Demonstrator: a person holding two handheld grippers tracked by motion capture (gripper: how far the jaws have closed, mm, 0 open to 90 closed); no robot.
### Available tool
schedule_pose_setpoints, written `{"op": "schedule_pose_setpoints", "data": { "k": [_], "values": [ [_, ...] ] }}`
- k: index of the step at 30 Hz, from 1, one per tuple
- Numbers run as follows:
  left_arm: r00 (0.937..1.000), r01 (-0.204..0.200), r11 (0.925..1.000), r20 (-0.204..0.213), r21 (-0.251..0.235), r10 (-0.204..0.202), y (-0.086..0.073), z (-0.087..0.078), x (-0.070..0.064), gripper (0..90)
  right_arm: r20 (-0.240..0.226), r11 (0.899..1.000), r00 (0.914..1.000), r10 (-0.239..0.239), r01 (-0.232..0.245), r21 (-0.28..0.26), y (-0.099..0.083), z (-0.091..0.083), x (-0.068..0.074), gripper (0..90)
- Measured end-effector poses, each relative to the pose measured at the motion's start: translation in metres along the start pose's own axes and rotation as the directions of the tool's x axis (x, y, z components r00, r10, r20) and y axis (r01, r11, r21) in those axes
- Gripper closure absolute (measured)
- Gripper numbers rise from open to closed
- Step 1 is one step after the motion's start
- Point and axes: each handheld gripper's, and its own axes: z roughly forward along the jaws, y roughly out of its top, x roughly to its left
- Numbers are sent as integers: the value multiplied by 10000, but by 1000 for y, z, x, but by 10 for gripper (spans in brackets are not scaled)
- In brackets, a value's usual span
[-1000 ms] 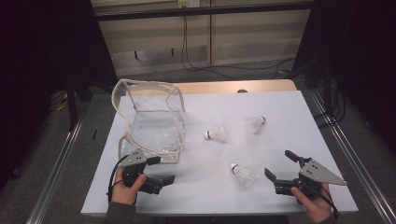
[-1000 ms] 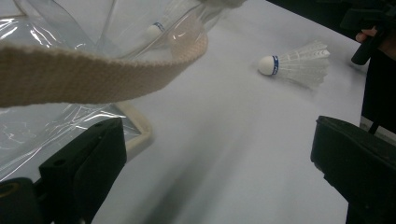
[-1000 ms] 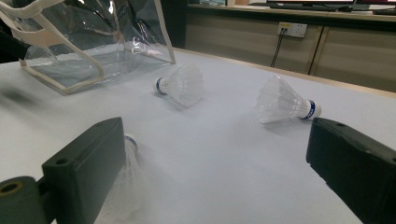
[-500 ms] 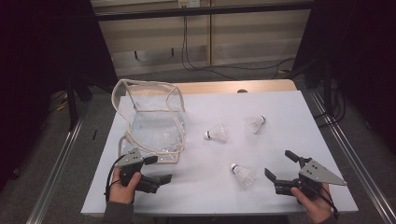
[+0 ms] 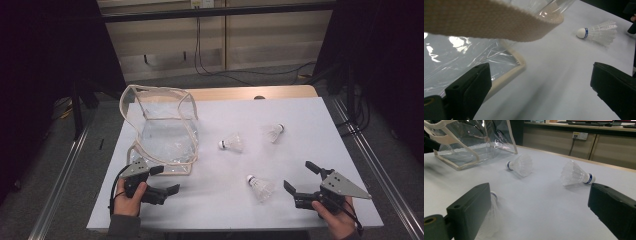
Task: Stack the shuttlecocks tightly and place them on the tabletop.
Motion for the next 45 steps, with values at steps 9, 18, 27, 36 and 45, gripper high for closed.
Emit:
{"op": "schedule_pose_setpoints", "data": {
  "k": [9, 18, 27, 36, 45],
  "values": [
    [9996, 12, 10000, -270, -5, -12, -2, -2, 5, 35, -42, 10000, 10000, -16, 17, 16, 0, 1, 0, 42],
    [9986, 192, 9997, -491, -182, -201, -2, -4, 9, 36, -60, 10000, 10000, -59, 59, 35, 0, 2, 0, 42],
    [9983, 155, 9997, -557, -191, -165, -2, -4, 9, 36, -104, 9999, 9999, -127, 128, 96, 2, 3, 0, 42],
    [9980, 150, 9994, -611, -311, -169, -1, -4, 9, 35, -408, 9990, 9991, -97, 115, 425, 3, 10, -1, 41],
    [9984, 147, 9993, -533, -330, -165, -1, -2, 8, 35, -766, 9964, 9971, -31, 96, 840, 2, 18, -1, 30]
  ]
}}
